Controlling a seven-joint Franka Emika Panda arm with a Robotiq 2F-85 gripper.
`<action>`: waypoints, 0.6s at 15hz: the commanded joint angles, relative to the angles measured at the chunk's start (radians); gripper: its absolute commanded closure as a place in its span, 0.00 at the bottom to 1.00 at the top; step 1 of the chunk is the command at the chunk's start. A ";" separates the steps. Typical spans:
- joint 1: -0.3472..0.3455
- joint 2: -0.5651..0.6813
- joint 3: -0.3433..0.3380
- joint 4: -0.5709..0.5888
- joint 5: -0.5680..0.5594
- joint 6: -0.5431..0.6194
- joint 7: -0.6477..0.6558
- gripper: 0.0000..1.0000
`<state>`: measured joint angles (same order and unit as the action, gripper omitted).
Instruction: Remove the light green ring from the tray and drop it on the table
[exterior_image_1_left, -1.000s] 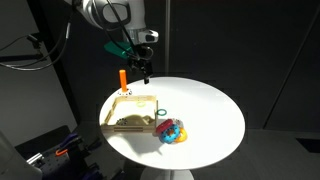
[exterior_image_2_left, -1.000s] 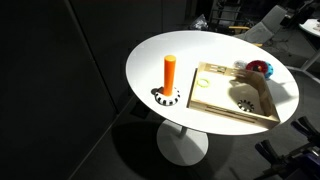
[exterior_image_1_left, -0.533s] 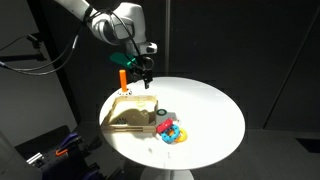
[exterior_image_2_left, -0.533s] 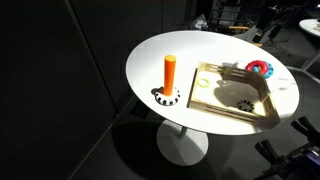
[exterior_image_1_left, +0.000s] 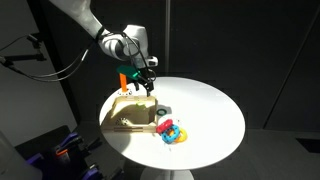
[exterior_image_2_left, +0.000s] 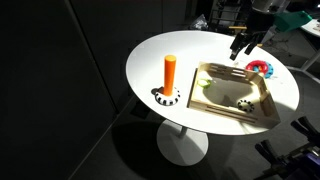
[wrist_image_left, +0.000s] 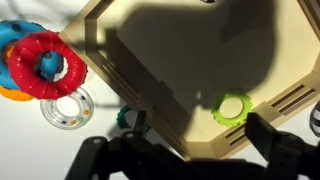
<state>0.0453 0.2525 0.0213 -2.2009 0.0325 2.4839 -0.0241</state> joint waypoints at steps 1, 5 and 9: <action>0.010 0.100 0.008 0.075 -0.012 0.016 0.032 0.00; 0.023 0.190 0.011 0.126 -0.014 0.035 0.031 0.00; 0.046 0.264 0.006 0.178 -0.031 0.036 0.041 0.00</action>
<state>0.0764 0.4622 0.0302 -2.0820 0.0316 2.5220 -0.0206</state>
